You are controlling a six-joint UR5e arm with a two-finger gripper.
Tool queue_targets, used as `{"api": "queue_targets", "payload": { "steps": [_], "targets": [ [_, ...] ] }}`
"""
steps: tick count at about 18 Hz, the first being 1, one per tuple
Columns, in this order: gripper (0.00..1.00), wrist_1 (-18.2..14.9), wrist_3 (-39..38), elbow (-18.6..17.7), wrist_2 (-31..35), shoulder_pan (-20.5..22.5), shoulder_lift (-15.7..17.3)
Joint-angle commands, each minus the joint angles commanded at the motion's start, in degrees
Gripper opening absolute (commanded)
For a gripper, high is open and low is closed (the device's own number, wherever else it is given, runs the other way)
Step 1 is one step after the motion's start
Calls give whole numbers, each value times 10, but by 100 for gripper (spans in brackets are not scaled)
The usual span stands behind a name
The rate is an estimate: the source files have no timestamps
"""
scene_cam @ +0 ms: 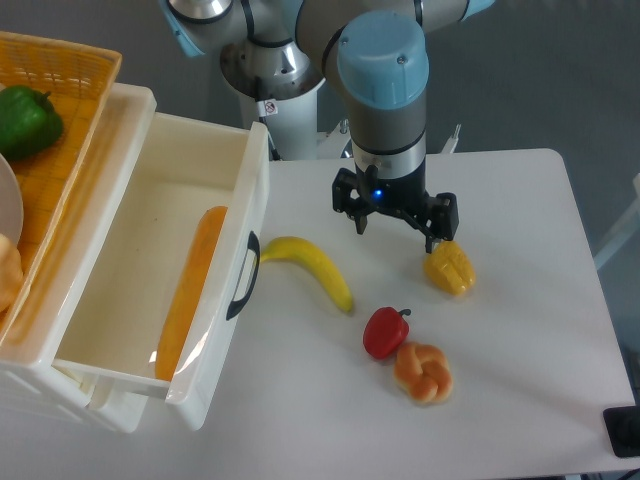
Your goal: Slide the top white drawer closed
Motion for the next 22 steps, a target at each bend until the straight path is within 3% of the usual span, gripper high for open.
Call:
{"api": "queue_targets", "payload": {
  "steps": [18, 22],
  "targets": [
    [100, 12, -8, -11, 4, -2, -21],
    [100, 39, -55, -33, 4, -3, -26]
  ]
}}
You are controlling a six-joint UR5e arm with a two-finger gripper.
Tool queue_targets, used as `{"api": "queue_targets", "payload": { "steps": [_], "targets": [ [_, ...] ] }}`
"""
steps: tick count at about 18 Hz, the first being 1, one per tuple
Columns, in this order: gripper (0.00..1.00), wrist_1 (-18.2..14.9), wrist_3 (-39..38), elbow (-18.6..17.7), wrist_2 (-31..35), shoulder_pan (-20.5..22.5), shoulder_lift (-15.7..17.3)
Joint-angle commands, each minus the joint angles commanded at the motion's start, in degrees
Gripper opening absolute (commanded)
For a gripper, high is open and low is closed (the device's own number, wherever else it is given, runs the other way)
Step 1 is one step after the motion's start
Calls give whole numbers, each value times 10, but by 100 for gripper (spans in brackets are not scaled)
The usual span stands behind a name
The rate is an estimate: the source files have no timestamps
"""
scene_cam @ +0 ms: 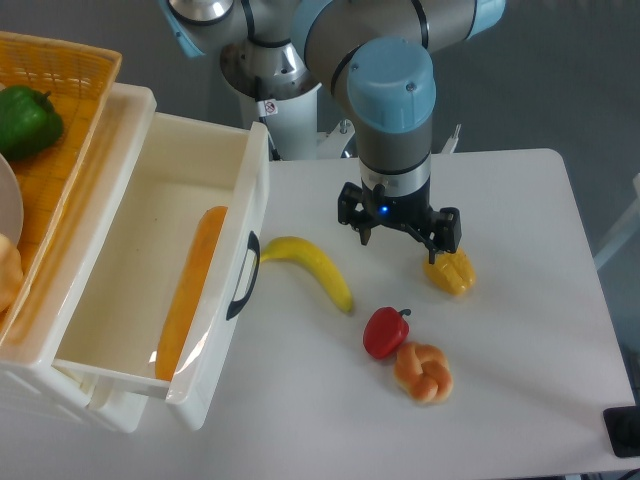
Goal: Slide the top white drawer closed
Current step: 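Move the gripper toward the open white drawer's front panel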
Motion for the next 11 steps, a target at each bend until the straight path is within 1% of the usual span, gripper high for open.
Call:
{"api": "queue_targets", "payload": {
  "steps": [4, 10, 11],
  "targets": [
    [100, 5, -13, -2, 4, 0, -20],
    [100, 6, -90, -4, -1, -18, -45],
    [100, 6, -93, -4, -1, -22, -47]
  ]
}}
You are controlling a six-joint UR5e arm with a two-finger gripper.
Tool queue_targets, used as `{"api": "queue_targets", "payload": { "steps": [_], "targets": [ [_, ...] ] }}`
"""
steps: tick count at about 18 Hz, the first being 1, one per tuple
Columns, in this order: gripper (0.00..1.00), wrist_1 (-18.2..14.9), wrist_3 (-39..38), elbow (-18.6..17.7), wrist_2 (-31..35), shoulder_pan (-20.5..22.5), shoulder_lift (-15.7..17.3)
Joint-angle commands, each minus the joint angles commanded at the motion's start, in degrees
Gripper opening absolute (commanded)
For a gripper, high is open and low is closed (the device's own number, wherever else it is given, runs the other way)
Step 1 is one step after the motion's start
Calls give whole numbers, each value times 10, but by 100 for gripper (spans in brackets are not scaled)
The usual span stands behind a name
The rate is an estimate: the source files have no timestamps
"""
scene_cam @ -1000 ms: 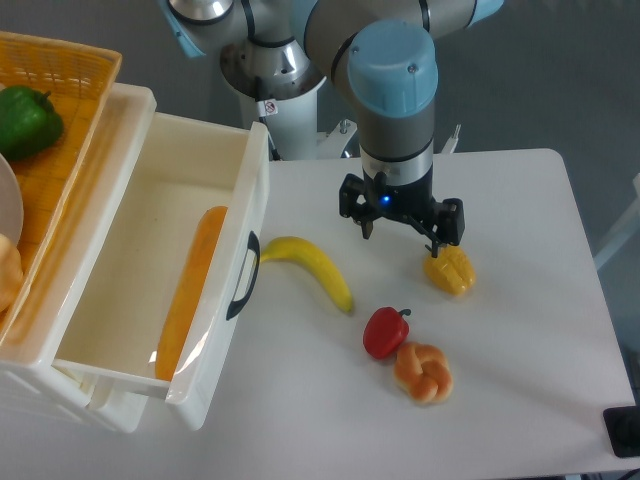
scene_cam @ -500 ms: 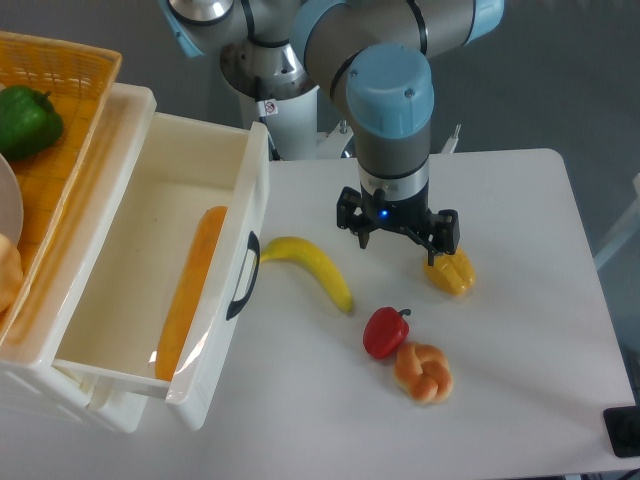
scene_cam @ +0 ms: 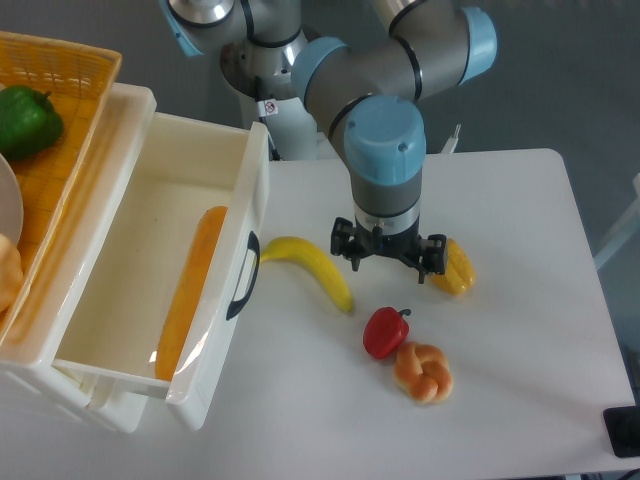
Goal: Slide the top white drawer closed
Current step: 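Move the gripper toward the open white drawer's front panel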
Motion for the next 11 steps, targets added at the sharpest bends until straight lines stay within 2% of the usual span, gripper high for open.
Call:
{"api": "queue_targets", "payload": {
  "steps": [6, 11],
  "targets": [
    [100, 1, -25, 1, -19, -6, -27],
    [100, -1, -37, -4, -109, -8, -40]
  ]
}}
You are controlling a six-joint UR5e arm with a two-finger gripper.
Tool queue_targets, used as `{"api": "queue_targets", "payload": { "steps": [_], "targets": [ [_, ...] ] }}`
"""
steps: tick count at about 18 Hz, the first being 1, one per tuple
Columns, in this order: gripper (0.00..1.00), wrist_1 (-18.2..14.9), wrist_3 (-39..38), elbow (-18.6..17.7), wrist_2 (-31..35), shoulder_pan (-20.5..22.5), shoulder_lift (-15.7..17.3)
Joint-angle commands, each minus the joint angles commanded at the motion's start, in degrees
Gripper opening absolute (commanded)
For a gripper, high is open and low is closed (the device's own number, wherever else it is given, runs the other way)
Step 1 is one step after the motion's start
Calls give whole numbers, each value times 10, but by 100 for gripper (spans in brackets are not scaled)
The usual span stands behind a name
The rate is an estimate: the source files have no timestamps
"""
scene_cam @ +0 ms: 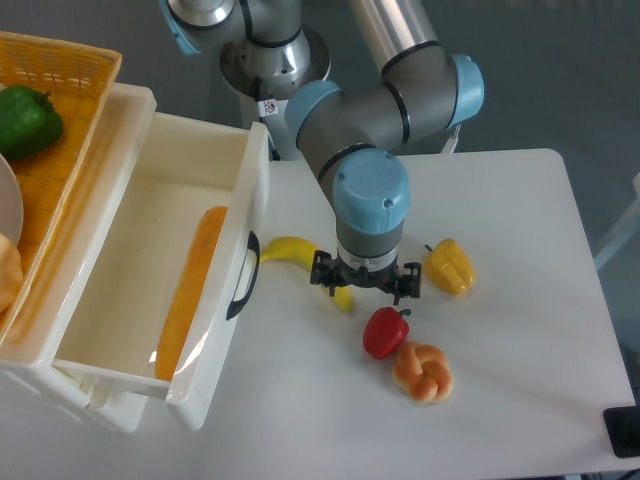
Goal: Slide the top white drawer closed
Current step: 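Move the gripper toward the open white drawer's front panel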
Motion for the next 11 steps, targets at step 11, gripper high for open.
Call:
{"api": "queue_targets", "payload": {
  "steps": [11],
  "targets": [
    [100, -18, -18, -1, -36, -9, -4]
  ]
}}
